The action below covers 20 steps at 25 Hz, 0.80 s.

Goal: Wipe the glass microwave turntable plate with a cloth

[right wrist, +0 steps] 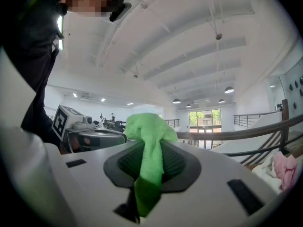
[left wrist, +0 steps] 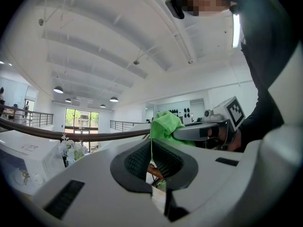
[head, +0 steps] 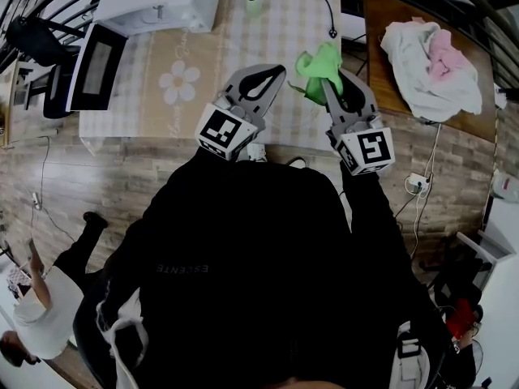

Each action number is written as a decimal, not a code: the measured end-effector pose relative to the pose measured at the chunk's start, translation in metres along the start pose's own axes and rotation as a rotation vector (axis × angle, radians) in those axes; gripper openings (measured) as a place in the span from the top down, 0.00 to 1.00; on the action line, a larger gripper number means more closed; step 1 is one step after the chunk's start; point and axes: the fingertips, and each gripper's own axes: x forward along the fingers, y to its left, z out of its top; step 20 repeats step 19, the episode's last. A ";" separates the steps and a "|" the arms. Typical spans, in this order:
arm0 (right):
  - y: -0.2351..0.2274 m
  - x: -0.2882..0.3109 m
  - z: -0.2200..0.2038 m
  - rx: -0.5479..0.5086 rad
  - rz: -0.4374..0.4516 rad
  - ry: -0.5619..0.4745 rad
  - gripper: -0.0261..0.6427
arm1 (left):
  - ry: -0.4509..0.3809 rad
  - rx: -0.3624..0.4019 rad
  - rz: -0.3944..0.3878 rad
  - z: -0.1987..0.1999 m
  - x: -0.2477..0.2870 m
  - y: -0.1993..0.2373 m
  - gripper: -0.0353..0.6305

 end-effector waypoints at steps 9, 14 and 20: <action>0.001 -0.007 -0.006 0.003 -0.007 0.008 0.83 | 0.008 0.003 -0.003 -0.003 0.001 -0.008 0.91; 0.001 -0.008 -0.004 -0.003 -0.002 -0.003 0.83 | 0.009 0.002 -0.004 -0.004 0.002 -0.011 0.91; 0.001 -0.009 -0.003 0.011 -0.010 0.001 0.83 | 0.010 0.004 -0.005 -0.003 0.004 -0.013 0.91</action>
